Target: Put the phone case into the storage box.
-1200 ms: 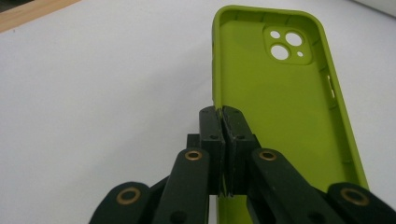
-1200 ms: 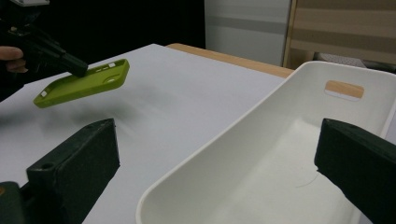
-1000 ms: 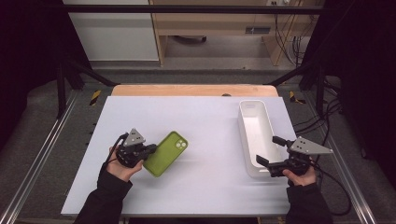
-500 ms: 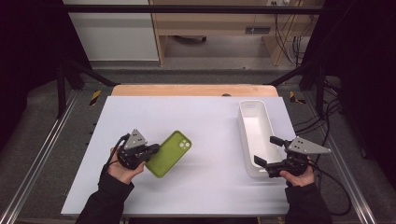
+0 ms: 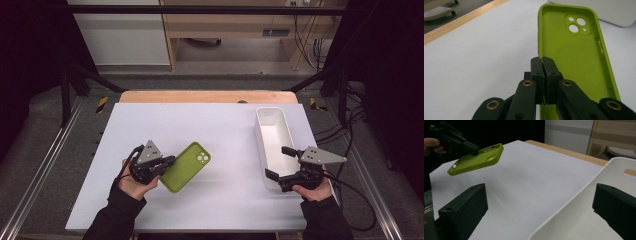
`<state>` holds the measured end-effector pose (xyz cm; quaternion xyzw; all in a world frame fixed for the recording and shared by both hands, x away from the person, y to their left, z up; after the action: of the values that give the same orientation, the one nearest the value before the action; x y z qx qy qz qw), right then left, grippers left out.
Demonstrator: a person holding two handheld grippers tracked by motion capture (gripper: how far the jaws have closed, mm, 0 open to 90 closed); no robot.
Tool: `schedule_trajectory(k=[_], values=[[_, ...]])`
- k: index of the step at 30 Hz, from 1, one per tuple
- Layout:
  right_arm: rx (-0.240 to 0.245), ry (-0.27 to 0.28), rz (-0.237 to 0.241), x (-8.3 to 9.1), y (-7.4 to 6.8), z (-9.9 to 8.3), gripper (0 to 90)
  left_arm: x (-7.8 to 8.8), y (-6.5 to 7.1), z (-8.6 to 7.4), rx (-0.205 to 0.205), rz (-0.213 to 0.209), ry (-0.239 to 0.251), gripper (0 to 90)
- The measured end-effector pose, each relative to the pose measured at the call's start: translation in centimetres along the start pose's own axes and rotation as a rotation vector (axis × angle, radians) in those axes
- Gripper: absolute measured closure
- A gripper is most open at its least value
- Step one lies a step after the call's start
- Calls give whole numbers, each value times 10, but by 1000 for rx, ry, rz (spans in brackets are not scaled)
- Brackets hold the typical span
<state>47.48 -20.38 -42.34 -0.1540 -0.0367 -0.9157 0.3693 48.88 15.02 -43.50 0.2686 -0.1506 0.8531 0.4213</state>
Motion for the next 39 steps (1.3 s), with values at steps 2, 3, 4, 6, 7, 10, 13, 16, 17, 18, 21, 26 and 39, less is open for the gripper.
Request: schedule_trajectory(k=[2,3,4,6,7,10,13,16,17,18,21,26,39], values=[[2,-8,7,-2,-3,1,7,0,2,1,-6,-2,2,880],[3,-12,11,-3,-5,1,8,0,3,2,-7,-4,3,880],[5,-15,13,-4,-6,1,7,-1,4,3,-12,-3,4,880],[1,-23,18,-7,-9,2,8,-2,6,4,-18,-5,5,880],[-2,-24,20,-8,-10,2,8,-2,7,5,-21,-7,4,880],[-2,-27,28,-10,-14,4,8,-3,9,7,-28,-10,8,880],[-4,-28,39,-12,-19,7,8,-5,11,8,-36,-10,8,880],[-1,-35,48,-16,-23,8,8,-6,13,10,-53,-11,10,880],[-2,-36,51,-16,-25,8,8,-6,14,10,-60,-10,10,880],[-2,-39,55,-18,-26,9,9,-7,15,11,-64,-9,11,880],[0,-47,60,-21,-30,9,9,-7,17,13,-77,-5,15,880],[6,-58,74,-26,-36,11,10,-9,22,15,-100,-3,14,880],[-7,-93,95,-38,-44,9,14,-15,36,16,-180,-12,-10,880]])
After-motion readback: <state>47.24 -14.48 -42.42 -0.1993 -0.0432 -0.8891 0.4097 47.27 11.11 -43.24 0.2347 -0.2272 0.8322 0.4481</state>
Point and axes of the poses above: each handheld gripper's, and its own axes: x roughly backward along the jaws, z roughly out of its top, y roughly to its right, the point moved 7 cm from there along -x, roughly forward along the jaws, and after that the axes turned 6 degrees about -z, right-handed, at the moved point
